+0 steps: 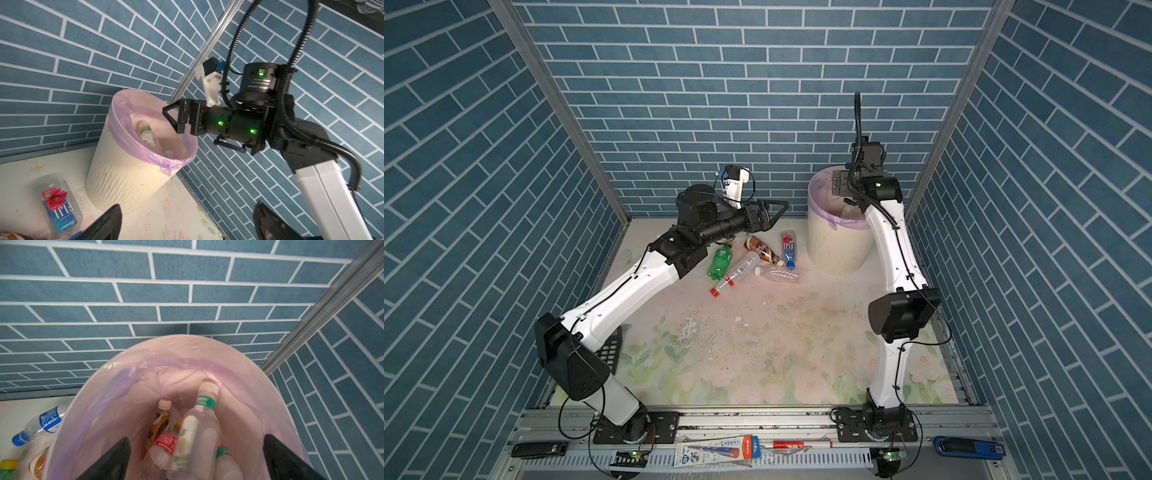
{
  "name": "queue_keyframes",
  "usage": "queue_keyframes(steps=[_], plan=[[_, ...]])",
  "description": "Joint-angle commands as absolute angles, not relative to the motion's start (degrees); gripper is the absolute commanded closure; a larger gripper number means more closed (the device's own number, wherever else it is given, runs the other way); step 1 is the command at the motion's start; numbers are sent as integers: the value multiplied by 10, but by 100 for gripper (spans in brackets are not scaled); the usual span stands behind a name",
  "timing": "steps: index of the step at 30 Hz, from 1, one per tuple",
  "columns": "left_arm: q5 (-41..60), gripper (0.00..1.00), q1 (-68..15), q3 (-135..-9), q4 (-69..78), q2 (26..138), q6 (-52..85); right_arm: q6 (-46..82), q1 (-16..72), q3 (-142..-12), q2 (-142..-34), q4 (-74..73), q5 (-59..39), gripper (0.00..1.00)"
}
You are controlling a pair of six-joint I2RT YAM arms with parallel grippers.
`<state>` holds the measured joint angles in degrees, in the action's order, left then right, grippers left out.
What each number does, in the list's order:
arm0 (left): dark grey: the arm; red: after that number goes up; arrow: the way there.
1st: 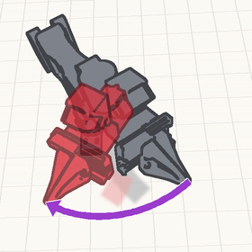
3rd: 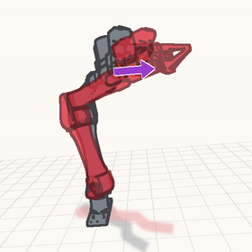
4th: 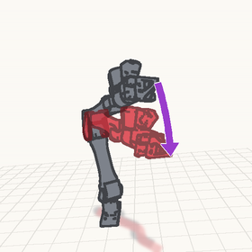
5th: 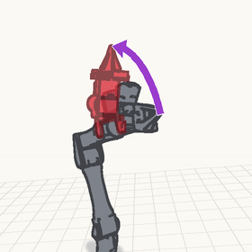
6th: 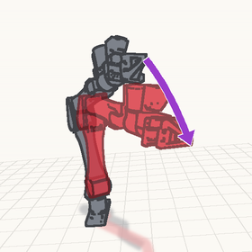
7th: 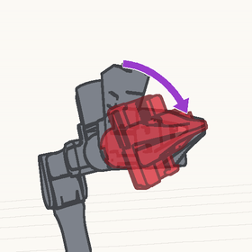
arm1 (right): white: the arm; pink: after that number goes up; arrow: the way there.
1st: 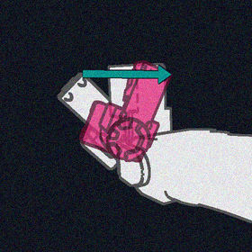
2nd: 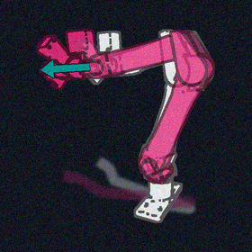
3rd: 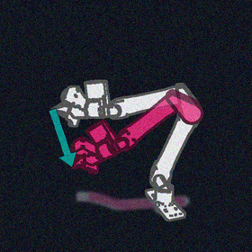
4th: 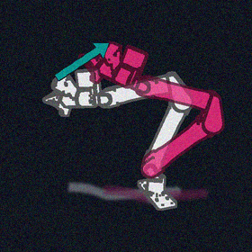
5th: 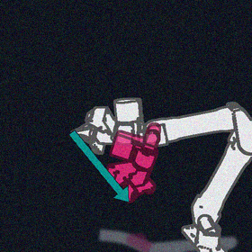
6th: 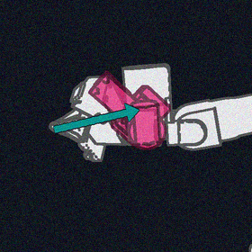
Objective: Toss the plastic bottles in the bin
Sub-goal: 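Open the right gripper over the bin to drop the small bottle, then lower the left gripper onto the red-capped red-banded bottle while the right gripper returns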
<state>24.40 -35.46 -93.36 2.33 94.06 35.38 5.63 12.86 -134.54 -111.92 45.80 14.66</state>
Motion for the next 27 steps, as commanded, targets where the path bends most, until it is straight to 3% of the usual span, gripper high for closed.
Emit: queue_keyframes(steps=[1,14,27], plan=[[244,1,-351,-924,37,923,358,71,131,-1334,-1034,415,148,1],[238,1,-334,-874,-12,912,368,82,154,-1253,-969,398,110,1],[221,1,-246,-813,-187,903,322,101,268,-1053,-883,333,47,1]])
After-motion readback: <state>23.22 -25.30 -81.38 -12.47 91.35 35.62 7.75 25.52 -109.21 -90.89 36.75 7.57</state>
